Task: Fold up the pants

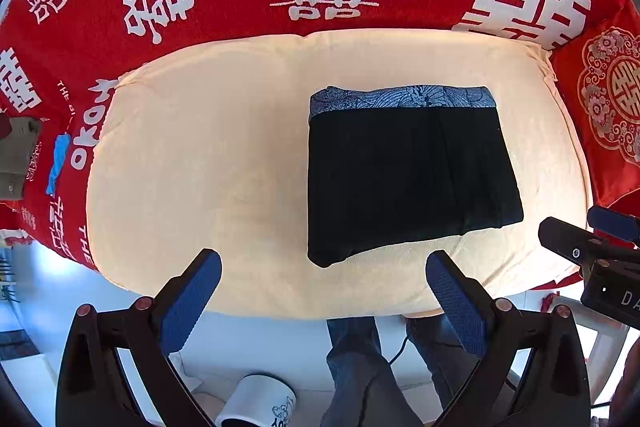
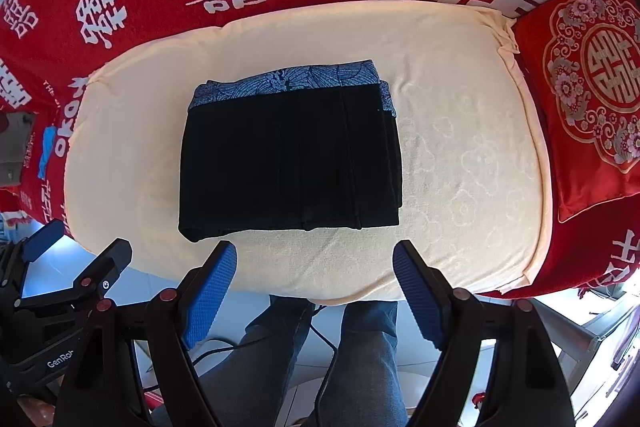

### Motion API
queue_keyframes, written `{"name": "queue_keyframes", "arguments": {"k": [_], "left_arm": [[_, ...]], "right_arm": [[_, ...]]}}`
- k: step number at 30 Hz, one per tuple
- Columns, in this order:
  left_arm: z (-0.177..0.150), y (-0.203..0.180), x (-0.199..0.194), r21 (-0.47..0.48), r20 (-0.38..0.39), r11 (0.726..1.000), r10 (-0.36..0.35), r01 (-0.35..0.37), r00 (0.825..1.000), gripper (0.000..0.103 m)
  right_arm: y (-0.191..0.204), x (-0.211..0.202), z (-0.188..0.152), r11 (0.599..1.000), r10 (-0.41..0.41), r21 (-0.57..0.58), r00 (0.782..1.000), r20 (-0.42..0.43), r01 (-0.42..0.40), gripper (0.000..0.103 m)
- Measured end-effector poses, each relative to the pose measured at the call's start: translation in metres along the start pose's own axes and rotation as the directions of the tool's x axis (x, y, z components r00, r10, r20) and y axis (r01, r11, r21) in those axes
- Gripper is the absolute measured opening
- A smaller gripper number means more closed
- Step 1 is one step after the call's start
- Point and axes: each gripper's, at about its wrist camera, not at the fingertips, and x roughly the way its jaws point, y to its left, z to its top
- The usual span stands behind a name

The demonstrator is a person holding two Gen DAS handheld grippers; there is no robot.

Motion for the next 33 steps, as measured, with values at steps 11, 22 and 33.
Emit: {"name": "queue_keyframes", "arguments": {"k": [11, 22, 33], "left_arm": [[-0.0004, 0.0010, 0.0013, -0.001, -0.001, 1.000, 0.005, -0.005, 1.000, 0.103], [-0.0020, 0.0021, 0.0023, -0.003, -0.007, 1.000, 0.004, -0.004, 1.000, 0.103], [-0.0017, -0.0012, 0.0015, -0.001, -0.008, 1.000, 0.009, -0.009, 1.000, 0.103]], "right_arm": [[0.0026, -0.0006, 0.0014, 1.000, -0.009, -0.010, 1.000, 0.001, 0.009, 0.083], [0.0027, 0.0019, -0.0006, 1.000, -0.010, -0.003, 1.000, -0.003, 0.010, 0.083], [0.0032, 0.0018, 0.0006, 1.000, -0.018, -0.010, 1.000, -0.001, 0.018, 0.083]]}}
